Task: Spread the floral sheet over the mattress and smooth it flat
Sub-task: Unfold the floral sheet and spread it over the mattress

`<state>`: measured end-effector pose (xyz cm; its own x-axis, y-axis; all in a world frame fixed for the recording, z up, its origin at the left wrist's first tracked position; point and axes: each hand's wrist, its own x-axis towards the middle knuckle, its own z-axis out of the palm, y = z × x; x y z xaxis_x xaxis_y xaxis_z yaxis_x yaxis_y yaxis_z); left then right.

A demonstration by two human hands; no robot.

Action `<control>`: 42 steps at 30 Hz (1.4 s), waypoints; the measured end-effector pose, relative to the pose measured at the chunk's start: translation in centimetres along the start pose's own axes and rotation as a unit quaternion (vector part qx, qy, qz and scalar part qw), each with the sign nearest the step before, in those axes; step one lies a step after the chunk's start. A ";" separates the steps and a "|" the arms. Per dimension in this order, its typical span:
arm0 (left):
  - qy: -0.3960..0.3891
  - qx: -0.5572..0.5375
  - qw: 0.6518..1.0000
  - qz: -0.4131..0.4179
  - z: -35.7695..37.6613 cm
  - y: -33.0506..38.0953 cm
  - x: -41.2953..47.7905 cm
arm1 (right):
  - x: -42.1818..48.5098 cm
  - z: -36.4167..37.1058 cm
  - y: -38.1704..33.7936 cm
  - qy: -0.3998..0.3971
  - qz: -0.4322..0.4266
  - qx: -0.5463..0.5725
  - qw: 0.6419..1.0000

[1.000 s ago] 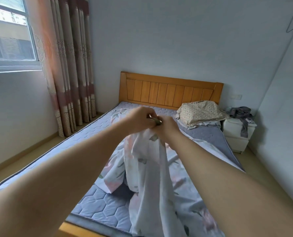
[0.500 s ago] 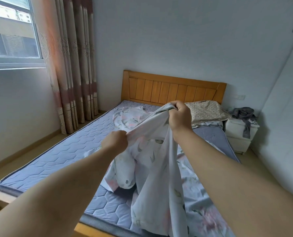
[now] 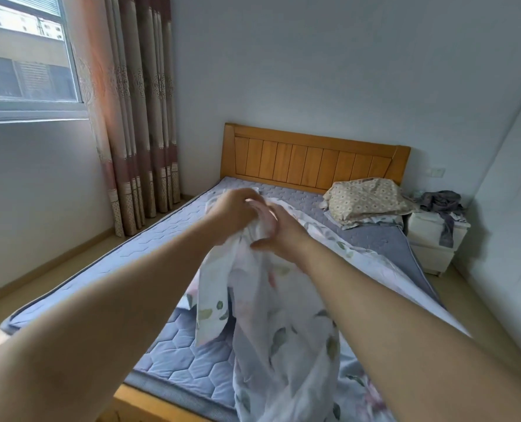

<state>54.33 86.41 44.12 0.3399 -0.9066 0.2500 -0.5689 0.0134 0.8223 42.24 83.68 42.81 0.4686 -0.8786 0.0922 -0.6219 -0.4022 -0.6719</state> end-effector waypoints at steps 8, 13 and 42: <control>-0.057 0.299 0.952 0.033 -1.7 -2.4 -1.9 | 0.2 -1.8 -0.8 0.208 0.044 0.160 0.964; 0.084 0.113 0.979 -0.150 -1.9 -8.2 -1.8 | -0.2 -2.6 -0.1 0.269 0.068 0.189 0.942; 0.243 -0.193 0.899 -0.309 -11.0 -14.1 -9.5 | -3.4 7.6 -6.3 -0.093 0.043 0.299 0.949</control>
<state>67.39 99.45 35.78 0.8421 -0.5014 -0.1988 0.1116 -0.1986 0.9737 49.31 91.15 41.19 0.5700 -0.8182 -0.0750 -0.2210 -0.0647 -0.9731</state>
